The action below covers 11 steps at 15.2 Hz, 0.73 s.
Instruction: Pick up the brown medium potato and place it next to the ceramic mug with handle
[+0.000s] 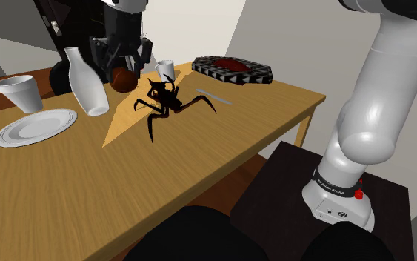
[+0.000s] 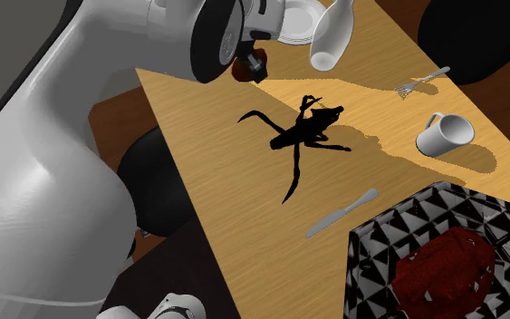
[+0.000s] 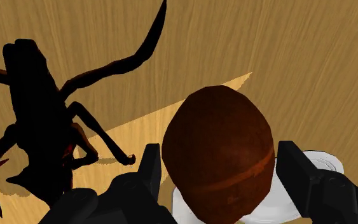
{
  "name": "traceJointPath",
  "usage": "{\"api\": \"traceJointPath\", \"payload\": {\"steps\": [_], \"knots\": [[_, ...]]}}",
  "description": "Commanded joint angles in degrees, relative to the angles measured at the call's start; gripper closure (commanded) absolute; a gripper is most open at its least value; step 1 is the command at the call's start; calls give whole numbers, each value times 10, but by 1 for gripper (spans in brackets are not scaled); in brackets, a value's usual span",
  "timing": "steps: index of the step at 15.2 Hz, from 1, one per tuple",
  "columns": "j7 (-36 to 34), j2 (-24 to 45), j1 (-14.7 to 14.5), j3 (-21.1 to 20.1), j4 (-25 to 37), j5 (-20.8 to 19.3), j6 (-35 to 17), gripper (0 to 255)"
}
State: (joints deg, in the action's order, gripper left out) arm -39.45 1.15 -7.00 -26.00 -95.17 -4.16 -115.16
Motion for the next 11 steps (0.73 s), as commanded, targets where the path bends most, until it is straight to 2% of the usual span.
{"api": "traceJointPath", "payload": {"steps": [1,11], "knots": [[32,-2,15,13,-2,11,-2,255],[168,25,80,73,31,49,4,255]]}}
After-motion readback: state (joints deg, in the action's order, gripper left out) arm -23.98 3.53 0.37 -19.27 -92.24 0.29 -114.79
